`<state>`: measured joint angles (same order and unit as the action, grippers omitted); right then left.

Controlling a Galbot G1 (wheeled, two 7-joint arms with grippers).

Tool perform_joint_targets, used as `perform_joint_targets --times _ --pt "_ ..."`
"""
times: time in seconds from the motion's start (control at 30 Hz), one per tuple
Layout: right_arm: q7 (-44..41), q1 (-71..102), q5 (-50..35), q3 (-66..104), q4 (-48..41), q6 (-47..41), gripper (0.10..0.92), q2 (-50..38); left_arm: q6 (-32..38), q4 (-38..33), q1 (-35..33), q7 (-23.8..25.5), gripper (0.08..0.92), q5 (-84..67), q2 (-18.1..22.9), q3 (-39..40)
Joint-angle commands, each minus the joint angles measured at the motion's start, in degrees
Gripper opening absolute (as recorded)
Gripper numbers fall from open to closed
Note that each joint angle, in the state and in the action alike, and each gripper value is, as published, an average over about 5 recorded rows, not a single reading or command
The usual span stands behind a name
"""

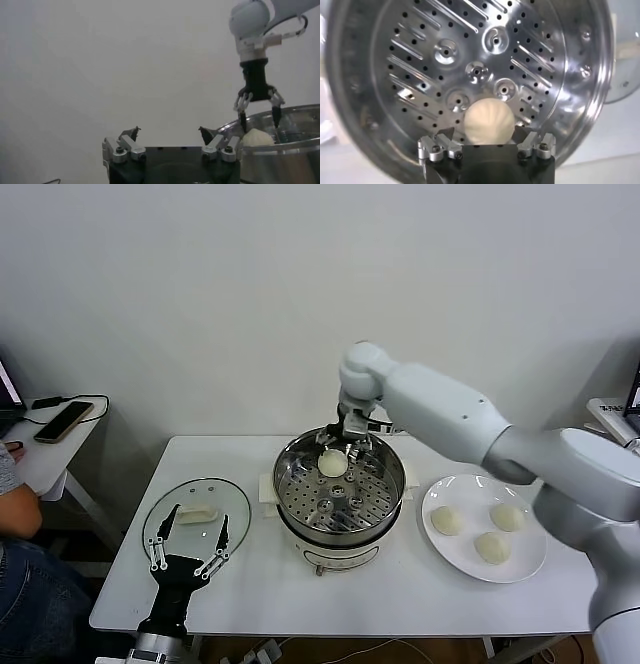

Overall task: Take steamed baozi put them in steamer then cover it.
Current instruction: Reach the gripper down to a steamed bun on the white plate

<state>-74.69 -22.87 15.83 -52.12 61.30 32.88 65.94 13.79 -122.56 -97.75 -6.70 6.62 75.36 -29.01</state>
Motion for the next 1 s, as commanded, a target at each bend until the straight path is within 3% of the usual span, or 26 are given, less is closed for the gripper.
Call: perform_joint_targets --times 0.03,0.17,0.3,0.57,1.0 --pt "-5.72 -8.47 -18.44 -3.30 6.03 -17.10 0.823 -12.73 -0.26 -0.26 0.32 0.03 0.823 0.09 -0.08 0.36" --pt "-6.46 -12.07 -25.78 -8.01 1.78 -27.01 0.823 -18.76 -0.36 -0.50 0.54 0.04 0.823 0.19 -0.09 0.73" --pt "-4.55 -9.23 -29.20 -10.76 -2.69 -31.42 0.823 -21.99 -0.34 -0.47 0.61 0.04 0.823 0.26 -0.06 1.03" --pt "0.89 1.35 -30.33 -11.37 -9.44 -33.31 0.823 -22.12 -0.40 -0.87 0.24 -0.02 0.823 0.33 0.12 0.99" --pt "6.91 14.80 -26.76 -5.25 -11.12 -33.35 0.823 -20.12 -0.45 -0.29 0.32 -0.17 0.823 0.30 0.06 0.87"
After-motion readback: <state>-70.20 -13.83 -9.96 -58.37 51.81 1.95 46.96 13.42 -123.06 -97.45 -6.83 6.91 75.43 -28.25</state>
